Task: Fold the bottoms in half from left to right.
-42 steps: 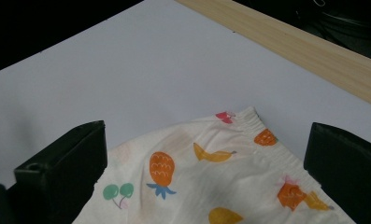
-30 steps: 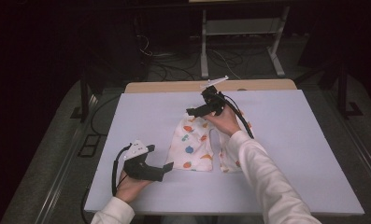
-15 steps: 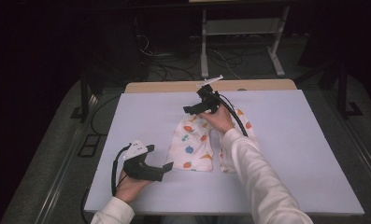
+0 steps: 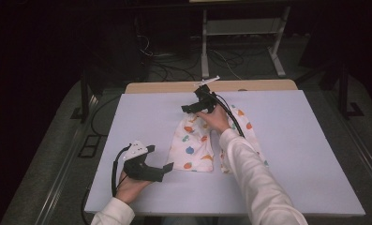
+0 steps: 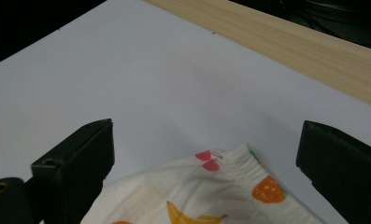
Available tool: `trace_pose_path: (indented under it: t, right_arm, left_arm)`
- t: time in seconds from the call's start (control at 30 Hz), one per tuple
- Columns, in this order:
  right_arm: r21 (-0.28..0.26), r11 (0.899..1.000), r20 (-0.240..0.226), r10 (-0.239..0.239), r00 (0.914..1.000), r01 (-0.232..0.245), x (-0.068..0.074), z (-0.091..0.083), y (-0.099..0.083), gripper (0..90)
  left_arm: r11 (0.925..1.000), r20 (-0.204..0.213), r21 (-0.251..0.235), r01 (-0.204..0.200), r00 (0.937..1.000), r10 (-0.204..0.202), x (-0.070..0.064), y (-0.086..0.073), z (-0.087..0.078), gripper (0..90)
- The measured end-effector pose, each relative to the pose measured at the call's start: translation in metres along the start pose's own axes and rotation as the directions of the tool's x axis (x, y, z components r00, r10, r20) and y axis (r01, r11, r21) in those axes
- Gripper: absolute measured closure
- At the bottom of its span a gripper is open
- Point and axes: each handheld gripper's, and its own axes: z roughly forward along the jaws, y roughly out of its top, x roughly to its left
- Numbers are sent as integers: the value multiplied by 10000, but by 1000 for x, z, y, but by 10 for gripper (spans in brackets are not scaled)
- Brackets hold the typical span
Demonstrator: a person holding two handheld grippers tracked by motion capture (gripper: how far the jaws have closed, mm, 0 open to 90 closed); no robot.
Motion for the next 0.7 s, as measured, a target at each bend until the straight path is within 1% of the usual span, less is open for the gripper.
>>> trace_pose_path:
  t: [0.17, 0.27, 0.3, 0.33, 0.4, 0.43, 0.47, 0.5, 0.53, 0.57, 0.7]
  right_arm:
    - [67, 9999, 53, -78, 10000, 78, 1, 6, 1, 57]
    - [64, 9997, 120, 235, 9997, -236, -2, 10, 2, 101]
    - [64, 9997, 120, 235, 9997, -236, -2, 10, 2, 101]
    - [-13, 9991, 170, 416, 9990, -416, -4, 11, 1, 138]
    - [-35, 9987, 165, 500, 9986, -500, -4, 12, 1, 143]
    - [-36, 9981, 312, 623, 9976, -622, -6, 14, 0, 177]
    - [14, 9974, 335, 726, 9968, -727, -7, 16, -1, 188]
    - [30, 9969, 353, 784, 9963, -786, -7, 17, -1, 209]
    - [30, 9969, 353, 784, 9963, -786, -7, 17, -1, 209]
    - [109, 9961, 426, 866, 9953, -871, -8, 19, -3, 247]
    - [209, 9944, 532, 1024, 9933, -1036, -7, 22, -5, 316]
  left_arm:
    - [10000, 39, -32, -10, 10000, 10, 0, 0, 0, 0]
    - [10000, 59, -41, -7, 10000, 8, 0, 0, 0, 0]
    - [10000, 59, -41, -7, 10000, 8, 0, 0, 0, 0]
    - [10000, 64, -31, -11, 10000, 11, 0, 0, 0, 0]
    - [10000, 70, -35, -11, 10000, 11, 0, 0, 0, 0]
    - [10000, 73, -41, -15, 10000, 15, 0, 0, 0, 0]
    - [10000, 73, -41, -15, 10000, 15, 0, 0, 0, 0]
    - [10000, 77, -48, -10, 10000, 10, 0, 0, 0, 0]
    - [10000, 77, -48, -10, 10000, 10, 0, 0, 0, 0]
    - [10000, 77, -37, -12, 10000, 12, 0, 0, 0, 0]
    - [10000, 79, -42, -12, 10000, 13, 0, 0, 0, 0]
